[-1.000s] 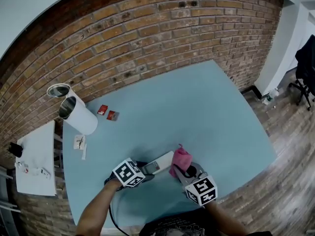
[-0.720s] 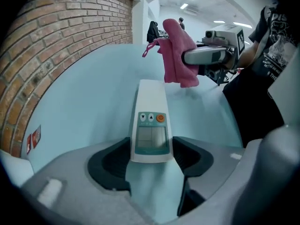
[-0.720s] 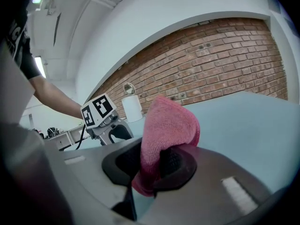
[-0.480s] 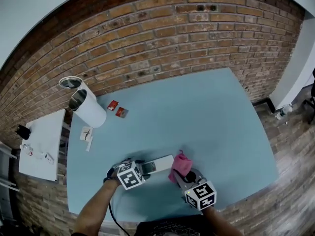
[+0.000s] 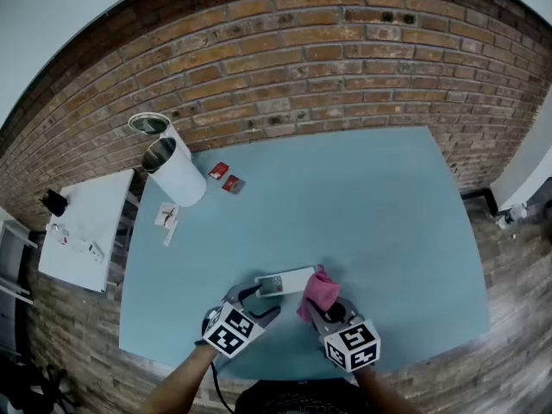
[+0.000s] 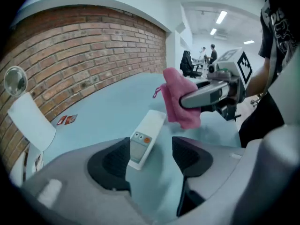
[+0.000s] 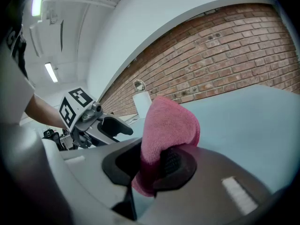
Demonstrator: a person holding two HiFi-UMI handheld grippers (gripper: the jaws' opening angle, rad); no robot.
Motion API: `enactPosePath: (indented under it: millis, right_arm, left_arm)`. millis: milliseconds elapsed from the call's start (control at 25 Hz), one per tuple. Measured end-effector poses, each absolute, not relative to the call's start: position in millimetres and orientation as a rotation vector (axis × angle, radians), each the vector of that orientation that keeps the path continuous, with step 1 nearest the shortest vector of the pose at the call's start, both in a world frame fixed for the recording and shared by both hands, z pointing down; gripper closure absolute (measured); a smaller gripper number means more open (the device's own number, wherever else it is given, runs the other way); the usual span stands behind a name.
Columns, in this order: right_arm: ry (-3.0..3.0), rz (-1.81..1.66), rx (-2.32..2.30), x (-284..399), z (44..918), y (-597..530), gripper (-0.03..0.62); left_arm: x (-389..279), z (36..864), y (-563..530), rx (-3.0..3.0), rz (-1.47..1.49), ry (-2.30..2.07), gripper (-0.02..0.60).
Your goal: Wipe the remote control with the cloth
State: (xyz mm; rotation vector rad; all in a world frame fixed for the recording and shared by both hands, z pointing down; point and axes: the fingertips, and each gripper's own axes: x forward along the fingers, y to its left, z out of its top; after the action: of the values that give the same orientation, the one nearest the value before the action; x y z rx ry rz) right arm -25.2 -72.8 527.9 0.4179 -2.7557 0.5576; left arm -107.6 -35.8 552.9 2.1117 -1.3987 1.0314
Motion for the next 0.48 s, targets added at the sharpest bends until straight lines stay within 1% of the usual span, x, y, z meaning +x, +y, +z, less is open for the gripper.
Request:
enactPosePath:
  millis: [80,120,200,240,360,480]
  right_arm:
    - [-2.756,0.538,0.406,-29,526,-66,0.528]
    - [-2.757,0.526,0.403,-31,525,-62,0.528]
    - [-2.763,0.501,0.402,-37,520,-55,0.528]
    - [-2.767,0.488,0.402,-40,516,-51,0.528]
    - [-2.776,0.457,0.408,-50,505,-36,0.528]
    - [-2.773,0.43,0.42,-56,499,-18,0.528]
  left_arm:
    - [-101,539,-32,2.108,0.912,-1.483,0.314]
    - [-100,532,-31,2.101,0.856,-1.542,0.34]
    - [-105,516,-28,2.073,0.749,-1.683,0.513]
    - [-107,510,-26,2.057,0.692,-1.733,0.581]
    - [-103,499,-11,2.021,0.522,-1.772,0.581]
    - [-100,497,7,1.985,0.448,-1.813,0.581]
